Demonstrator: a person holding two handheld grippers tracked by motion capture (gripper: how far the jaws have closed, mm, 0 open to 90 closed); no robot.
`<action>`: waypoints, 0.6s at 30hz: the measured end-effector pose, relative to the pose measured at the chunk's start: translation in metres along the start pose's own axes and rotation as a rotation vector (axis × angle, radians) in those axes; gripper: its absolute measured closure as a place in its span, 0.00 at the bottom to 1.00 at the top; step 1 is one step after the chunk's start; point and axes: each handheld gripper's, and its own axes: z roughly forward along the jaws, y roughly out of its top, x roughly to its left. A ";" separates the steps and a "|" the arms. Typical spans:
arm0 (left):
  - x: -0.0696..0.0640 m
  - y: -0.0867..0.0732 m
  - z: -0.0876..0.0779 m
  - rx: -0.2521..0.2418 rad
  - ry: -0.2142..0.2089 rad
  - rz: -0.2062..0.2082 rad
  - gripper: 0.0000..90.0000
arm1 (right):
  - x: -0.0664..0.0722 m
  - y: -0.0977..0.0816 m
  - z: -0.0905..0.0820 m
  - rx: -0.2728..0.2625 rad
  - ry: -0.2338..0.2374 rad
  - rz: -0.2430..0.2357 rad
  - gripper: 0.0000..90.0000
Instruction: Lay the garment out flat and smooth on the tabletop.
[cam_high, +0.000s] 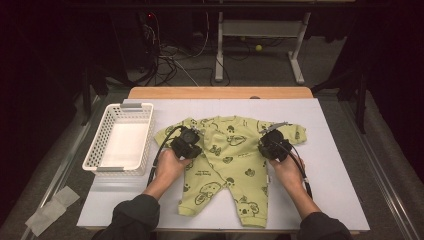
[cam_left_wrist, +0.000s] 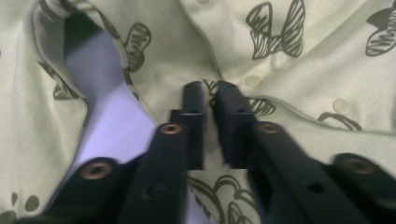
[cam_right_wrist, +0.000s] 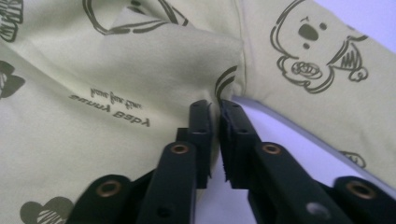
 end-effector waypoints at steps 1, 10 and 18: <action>-0.001 -0.002 -0.002 0.001 -0.016 -0.008 0.75 | 0.000 -0.001 0.001 0.006 0.002 0.003 0.87; -0.031 -0.045 -0.021 0.010 -0.065 0.081 0.51 | 0.013 -0.026 -0.018 0.013 0.086 -0.024 0.68; -0.040 -0.066 -0.021 0.015 -0.063 0.083 0.51 | 0.023 -0.048 -0.024 0.032 0.106 -0.061 0.75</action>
